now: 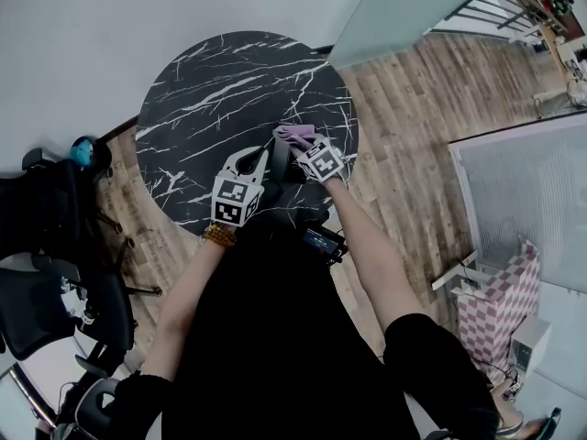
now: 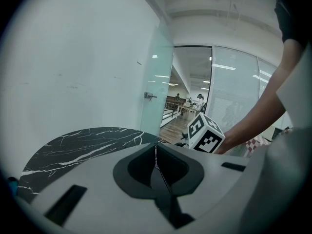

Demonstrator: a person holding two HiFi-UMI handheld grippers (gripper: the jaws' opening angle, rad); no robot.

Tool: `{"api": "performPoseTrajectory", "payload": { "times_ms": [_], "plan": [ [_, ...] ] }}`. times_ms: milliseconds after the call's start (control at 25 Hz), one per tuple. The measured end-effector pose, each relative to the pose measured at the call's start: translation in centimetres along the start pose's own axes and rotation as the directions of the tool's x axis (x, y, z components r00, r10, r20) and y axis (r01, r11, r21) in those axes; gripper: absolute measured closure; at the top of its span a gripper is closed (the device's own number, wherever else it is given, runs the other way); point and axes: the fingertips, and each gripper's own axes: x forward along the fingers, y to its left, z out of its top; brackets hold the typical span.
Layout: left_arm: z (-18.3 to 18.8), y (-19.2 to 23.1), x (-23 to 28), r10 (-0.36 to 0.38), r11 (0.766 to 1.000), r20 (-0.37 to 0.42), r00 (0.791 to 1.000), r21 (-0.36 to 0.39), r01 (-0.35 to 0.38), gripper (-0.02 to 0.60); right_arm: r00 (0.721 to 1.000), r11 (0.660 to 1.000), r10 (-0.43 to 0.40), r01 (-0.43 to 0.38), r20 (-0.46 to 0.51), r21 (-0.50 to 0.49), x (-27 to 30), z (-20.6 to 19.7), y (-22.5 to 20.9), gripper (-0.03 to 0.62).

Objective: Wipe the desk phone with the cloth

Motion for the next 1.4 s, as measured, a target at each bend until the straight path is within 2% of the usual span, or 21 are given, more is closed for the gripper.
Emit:
{"api": "performPoseTrajectory", "payload": {
  "times_ms": [1400],
  "plan": [
    [0.1, -0.7, -0.2, -0.017, 1.000, -0.001, 1.000, 0.012, 0.017, 0.561, 1.000, 0.999, 0.023, -0.023, 0.000, 0.031, 0.1, -1.3, 2.1, 0.516]
  ]
}}
